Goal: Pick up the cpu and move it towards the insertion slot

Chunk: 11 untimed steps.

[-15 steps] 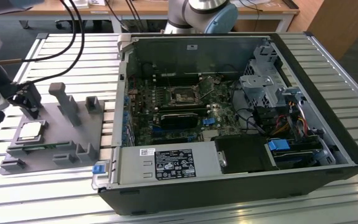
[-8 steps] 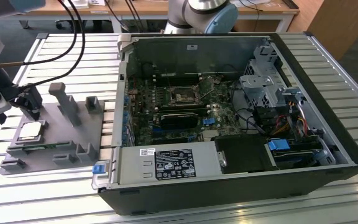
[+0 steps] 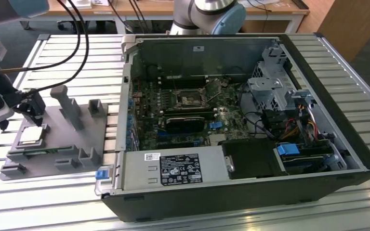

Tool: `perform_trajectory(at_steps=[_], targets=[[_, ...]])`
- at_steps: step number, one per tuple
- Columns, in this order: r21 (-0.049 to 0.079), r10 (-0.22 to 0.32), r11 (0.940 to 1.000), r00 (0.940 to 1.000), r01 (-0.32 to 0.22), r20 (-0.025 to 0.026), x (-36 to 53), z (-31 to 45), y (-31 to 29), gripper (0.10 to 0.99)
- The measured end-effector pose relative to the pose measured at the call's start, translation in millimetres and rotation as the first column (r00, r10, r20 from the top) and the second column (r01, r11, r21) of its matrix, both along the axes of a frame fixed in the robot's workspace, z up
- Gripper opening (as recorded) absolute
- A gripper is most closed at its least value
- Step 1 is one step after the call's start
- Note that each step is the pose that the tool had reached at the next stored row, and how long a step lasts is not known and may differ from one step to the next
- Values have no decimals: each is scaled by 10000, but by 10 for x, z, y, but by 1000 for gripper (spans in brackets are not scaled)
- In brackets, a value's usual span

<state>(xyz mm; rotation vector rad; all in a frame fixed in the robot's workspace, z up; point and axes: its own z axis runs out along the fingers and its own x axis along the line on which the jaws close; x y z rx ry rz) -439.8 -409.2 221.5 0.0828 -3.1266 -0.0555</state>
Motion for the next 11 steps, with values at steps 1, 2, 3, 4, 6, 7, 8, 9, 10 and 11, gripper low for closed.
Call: perform_trajectory(at_steps=[1, 2, 3, 4, 6, 7, 8, 9, 10, 11], targets=[[0, -1, 10000, 10000, 1, 0, 0, -8, -2, 776], [2, -1, 10000, 10000, 1, 1, 0, -15, -3, 776], [3, -1, 10000, 10000, 1, 2, 0, -23, -4, 776], [3, -1, 10000, 10000, 1, 1, 0, -32, -4, 776], [4, 0, 10000, 10000, 0, 0, 0, -50, -6, 776], [4, 0, 10000, 10000, 0, -2, -1, -59, -8, 776], [8, 0, 10000, 10000, 0, -3, -3, -66, -11, 776], [12, 0, 10000, 10000, 0, -1, -5, -76, -14, 776], [16, 0, 10000, 10000, 0, 0, -6, -85, -16, 776], [19, 0, 10000, 10000, 0, 0, -7, -94, -18, 776]])
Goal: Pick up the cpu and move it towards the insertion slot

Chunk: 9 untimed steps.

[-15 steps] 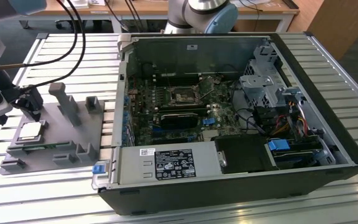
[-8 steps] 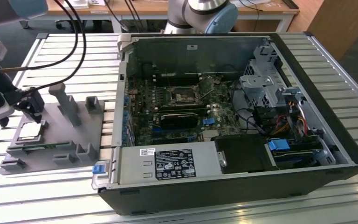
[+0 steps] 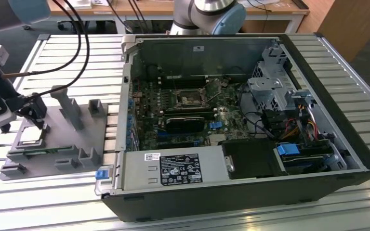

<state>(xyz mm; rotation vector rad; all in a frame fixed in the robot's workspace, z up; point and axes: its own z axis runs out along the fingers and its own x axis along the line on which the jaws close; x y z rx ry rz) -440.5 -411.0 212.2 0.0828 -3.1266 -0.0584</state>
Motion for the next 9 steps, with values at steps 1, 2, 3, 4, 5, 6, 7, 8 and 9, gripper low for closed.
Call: perform_trajectory(at_steps=[1, 2, 3, 4, 5, 6, 7, 8, 9], targets=[[0, -1, 10000, 10000, 1, 0, -1, -8, -1, 776], [1, -1, 10000, 10000, 1, -1, -1, -16, -2, 776], [0, 0, 10000, 10000, 0, -2, -1, -23, -3, 776], [0, 0, 10000, 10000, 0, -1, -1, -32, -4, 776], [1, 0, 10000, 10000, 0, 0, -1, -42, -5, 776], [0, 0, 10000, 10000, 0, -1, -1, -52, -5, 776], [0, 0, 10000, 10000, 0, -1, -2, -63, -6, 776], [0, 0, 10000, 10000, 0, -2, -2, -75, -7, 776], [1, 0, 10000, 10000, 0, -1, -2, -88, -7, 776]])
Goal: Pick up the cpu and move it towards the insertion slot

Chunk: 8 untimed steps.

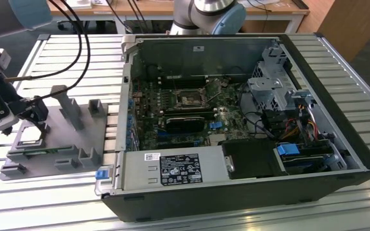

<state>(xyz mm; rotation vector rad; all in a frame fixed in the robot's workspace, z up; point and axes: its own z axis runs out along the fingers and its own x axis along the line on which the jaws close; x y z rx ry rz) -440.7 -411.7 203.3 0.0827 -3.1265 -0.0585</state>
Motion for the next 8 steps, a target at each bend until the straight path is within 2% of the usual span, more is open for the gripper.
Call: perform_trajectory(at_steps=[8], targets=[[-1, 0, 10000, 10000, 0, -2, -4, -100, -8, 776]])
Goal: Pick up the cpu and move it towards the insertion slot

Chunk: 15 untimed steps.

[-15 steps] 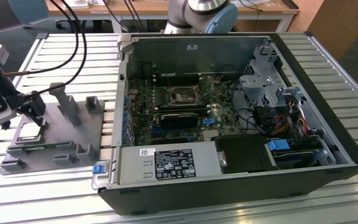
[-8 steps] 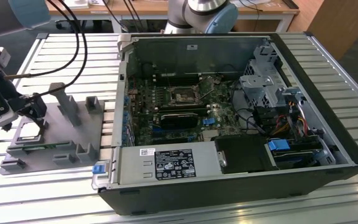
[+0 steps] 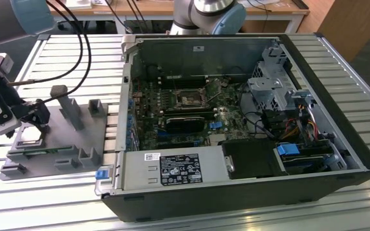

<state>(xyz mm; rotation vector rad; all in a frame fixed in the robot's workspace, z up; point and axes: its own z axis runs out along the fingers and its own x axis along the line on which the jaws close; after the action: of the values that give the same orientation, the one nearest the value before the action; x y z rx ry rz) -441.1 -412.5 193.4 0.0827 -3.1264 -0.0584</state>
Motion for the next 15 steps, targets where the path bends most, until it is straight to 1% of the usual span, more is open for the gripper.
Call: perform_trajectory(at_steps=[7, 9, 10, 13, 15], targets=[[1, 0, 10000, 10000, 0, 2, 0, -64, -22, 776], [1, -1, 10000, 10000, 1, 2, -1, -75, -25, 765], [0, 0, 10000, 10000, 0, 0, -1, -79, -26, 694], [0, 0, 10000, 10000, 0, 1, 0, -92, -26, 694], [2, 0, 10000, 10000, 0, -10, 0, -103, -26, 694]])
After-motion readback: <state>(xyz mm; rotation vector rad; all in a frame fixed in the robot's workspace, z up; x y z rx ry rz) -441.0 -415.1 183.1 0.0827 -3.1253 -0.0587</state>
